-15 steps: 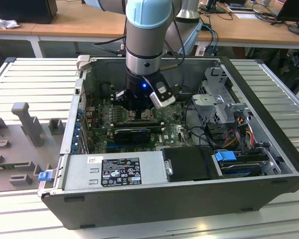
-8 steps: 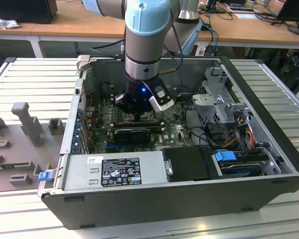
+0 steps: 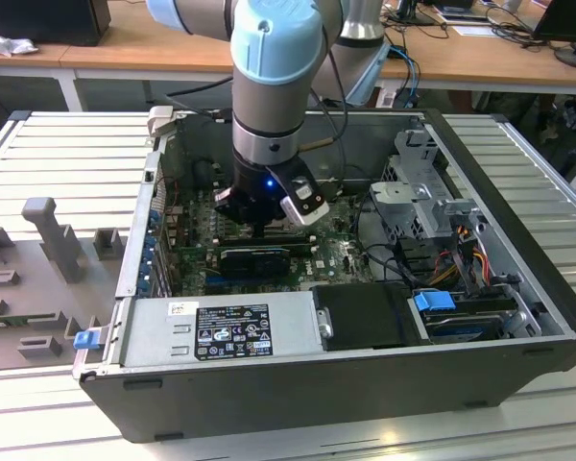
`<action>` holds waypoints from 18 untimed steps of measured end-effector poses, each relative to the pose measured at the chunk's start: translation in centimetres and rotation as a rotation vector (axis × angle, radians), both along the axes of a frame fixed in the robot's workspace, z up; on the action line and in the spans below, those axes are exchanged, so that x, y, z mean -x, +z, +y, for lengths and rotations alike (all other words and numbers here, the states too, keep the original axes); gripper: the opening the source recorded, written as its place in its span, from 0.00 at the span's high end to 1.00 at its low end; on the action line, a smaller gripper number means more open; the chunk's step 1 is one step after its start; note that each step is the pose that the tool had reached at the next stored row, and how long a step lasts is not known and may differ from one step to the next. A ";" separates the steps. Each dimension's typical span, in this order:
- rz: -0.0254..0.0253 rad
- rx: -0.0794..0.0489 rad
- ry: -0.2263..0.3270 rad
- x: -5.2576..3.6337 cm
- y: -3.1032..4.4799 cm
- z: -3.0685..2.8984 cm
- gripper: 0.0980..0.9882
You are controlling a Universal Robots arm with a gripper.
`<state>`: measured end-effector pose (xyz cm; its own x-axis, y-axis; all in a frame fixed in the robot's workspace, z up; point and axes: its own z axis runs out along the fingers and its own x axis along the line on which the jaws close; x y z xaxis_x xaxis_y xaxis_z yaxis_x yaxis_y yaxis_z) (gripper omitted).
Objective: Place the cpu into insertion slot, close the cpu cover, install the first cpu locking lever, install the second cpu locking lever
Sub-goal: 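Install the second cpu locking lever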
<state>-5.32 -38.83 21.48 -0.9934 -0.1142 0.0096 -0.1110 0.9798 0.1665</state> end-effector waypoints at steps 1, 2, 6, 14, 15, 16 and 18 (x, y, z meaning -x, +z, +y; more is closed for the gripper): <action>0.0000 -0.003 0.002 0.10 0.00 -0.04 0.99; 0.0000 -0.009 0.005 0.31 0.00 -0.09 0.99; -0.0001 -0.039 0.011 1.34 -0.10 -0.25 0.99; -0.0003 -0.079 0.015 1.58 -0.96 -0.80 0.99; -0.0004 -0.085 0.016 1.59 -1.13 -0.81 0.99; -0.0004 -0.089 0.016 1.61 -1.20 -0.81 0.99; -0.0006 -0.105 0.017 1.68 -1.40 -0.84 0.99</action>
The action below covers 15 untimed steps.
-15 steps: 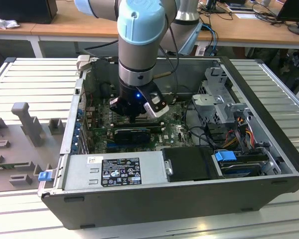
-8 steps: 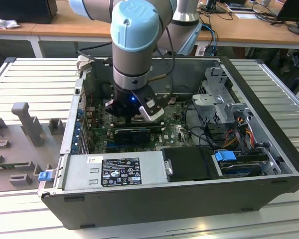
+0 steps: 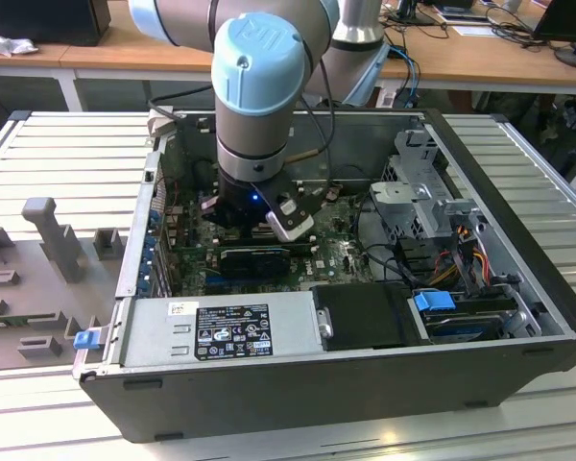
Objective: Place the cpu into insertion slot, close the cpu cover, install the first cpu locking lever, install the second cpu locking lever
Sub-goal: 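Install the second cpu locking lever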
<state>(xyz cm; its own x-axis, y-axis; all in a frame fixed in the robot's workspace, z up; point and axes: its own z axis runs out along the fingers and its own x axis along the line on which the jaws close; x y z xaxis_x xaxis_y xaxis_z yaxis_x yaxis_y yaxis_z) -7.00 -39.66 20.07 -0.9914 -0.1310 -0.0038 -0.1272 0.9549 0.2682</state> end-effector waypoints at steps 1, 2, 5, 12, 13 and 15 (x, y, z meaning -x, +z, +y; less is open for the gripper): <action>0.0001 -0.005 0.000 0.04 -0.05 -0.01 0.99; 0.0002 -0.016 0.001 0.13 -0.12 -0.01 0.99; 0.0000 -0.040 0.002 0.38 -0.38 -0.01 0.99; 0.0000 -0.044 0.003 0.51 0.95 -0.01 0.99; 0.0000 -0.044 0.003 0.51 1.36 -0.01 0.99; 0.0002 -0.044 0.003 0.51 2.17 -0.01 0.99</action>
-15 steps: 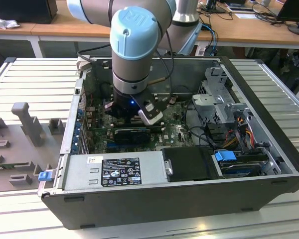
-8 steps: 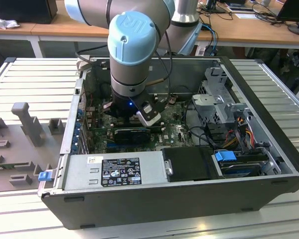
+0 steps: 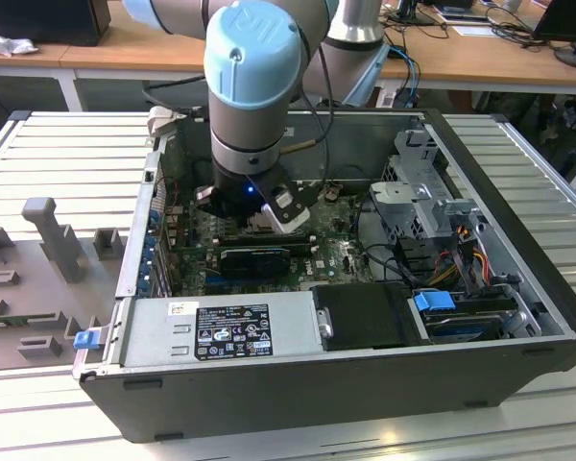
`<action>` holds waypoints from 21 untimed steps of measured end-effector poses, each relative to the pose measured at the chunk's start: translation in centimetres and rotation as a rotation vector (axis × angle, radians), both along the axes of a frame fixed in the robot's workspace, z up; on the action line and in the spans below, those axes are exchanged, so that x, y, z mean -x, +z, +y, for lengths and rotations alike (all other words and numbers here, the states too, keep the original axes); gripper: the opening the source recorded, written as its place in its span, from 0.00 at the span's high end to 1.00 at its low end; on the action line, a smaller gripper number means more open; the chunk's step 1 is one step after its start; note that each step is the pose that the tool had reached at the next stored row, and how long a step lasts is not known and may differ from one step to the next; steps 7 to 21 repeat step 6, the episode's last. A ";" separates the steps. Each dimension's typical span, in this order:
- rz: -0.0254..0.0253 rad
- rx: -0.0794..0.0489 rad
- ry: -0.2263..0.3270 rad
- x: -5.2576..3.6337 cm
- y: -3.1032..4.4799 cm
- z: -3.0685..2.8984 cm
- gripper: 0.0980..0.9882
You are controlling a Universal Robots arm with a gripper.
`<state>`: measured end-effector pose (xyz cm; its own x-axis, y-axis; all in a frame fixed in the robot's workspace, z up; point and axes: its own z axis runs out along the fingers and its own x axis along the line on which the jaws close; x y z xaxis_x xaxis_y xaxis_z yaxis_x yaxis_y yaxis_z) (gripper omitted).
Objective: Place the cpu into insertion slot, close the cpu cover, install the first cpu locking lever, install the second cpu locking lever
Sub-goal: 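Install the second cpu locking lever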
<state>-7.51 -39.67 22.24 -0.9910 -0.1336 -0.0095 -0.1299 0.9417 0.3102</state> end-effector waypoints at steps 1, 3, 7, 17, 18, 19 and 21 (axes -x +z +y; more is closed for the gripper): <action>0.0000 0.000 0.000 0.00 0.42 0.00 0.99; 0.0000 0.000 0.000 0.00 1.10 0.00 0.99; -0.0001 0.000 0.000 0.00 1.14 0.00 0.99; -0.0001 0.000 0.000 0.00 1.14 0.00 0.99; -0.0001 0.000 0.000 0.00 1.14 0.00 0.99; -0.0001 0.000 0.000 0.00 1.14 0.00 0.99; -0.0001 0.000 0.000 0.00 1.14 0.00 0.99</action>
